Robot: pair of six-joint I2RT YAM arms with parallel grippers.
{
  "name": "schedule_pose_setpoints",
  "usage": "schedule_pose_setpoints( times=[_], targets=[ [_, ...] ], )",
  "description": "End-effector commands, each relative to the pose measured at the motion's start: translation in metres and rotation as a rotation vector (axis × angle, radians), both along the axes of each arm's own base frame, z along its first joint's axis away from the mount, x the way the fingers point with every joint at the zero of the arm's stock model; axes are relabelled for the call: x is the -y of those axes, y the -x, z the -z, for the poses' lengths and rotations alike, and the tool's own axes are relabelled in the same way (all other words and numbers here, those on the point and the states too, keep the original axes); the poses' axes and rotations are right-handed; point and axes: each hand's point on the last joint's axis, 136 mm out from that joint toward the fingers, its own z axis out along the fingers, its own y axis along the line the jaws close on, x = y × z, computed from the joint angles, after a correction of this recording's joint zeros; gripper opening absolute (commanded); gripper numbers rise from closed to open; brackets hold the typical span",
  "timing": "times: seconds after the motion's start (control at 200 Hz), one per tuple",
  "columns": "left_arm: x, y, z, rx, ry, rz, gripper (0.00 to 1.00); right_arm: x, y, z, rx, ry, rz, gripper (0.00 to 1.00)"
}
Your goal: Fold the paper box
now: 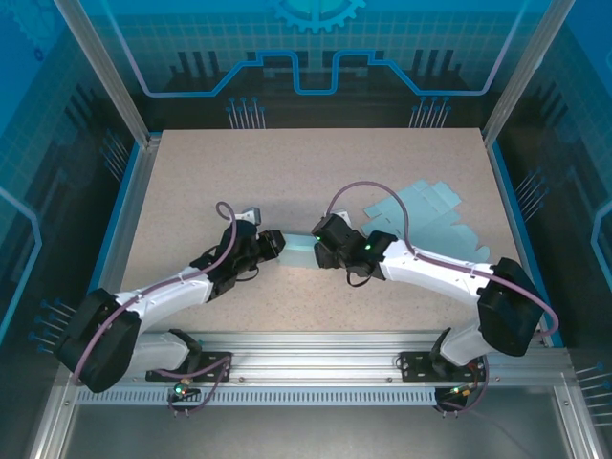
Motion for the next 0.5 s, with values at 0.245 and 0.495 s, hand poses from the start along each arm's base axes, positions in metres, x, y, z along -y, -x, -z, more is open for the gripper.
schedule_pose_setpoints(
  times=[0.245, 0.495],
  targets=[
    [-0.011, 0.038, 0.065, -0.196, -0.137, 0.027, 0.24, 0.004, -0.016, -0.028, -0.035, -0.224, 0.113, 0.64],
    [-0.015, 0.04, 0.067, -0.198, -0.149, 0.012, 0.23, 0.011, -0.005, 0.017, -0.155, -0.227, 0.141, 0.55]
  ],
)
